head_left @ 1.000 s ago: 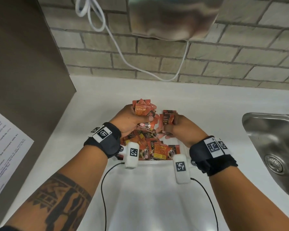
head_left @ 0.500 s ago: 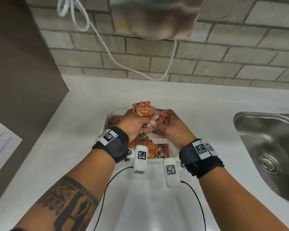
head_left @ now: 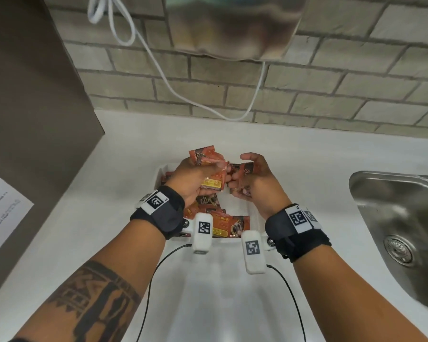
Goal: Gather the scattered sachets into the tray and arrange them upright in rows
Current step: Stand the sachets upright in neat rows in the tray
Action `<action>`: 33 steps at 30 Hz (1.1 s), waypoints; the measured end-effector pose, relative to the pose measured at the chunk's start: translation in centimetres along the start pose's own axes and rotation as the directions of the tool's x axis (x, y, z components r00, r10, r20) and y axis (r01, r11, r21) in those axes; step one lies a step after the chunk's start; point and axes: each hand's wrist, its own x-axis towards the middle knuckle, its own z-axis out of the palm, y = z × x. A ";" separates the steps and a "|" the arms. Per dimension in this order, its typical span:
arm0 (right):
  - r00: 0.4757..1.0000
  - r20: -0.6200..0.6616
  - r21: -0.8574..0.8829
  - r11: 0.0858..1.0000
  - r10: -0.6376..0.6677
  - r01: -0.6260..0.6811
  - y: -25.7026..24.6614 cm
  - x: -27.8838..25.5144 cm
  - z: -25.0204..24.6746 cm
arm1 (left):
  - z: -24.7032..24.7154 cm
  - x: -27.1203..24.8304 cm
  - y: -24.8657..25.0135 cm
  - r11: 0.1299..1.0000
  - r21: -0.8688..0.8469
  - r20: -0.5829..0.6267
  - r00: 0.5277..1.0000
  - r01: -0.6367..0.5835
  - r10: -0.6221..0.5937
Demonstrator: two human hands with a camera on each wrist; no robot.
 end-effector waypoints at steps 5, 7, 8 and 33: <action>0.996 0.054 -0.278 0.957 -0.067 0.079 0.4 0.0 1.8 | -0.3 0.1 -0.1 0.999 0.022 0.033 0.999 -0.038 0.038; 0.996 0.029 -0.274 0.958 -0.084 0.088 0.5 0.0 1.9 | -0.1 -0.1 0.1 0.999 0.041 0.046 0.999 -0.005 0.003; 0.997 0.015 -0.254 0.964 -0.076 0.078 0.6 0.1 1.9 | -0.1 -0.2 0.3 0.999 0.037 0.046 0.998 0.028 -0.030; 0.800 0.135 -0.659 0.550 -0.584 0.513 1.8 0.6 1.1 | -1.3 0.4 1.4 0.988 -0.121 0.072 0.993 0.100 -0.092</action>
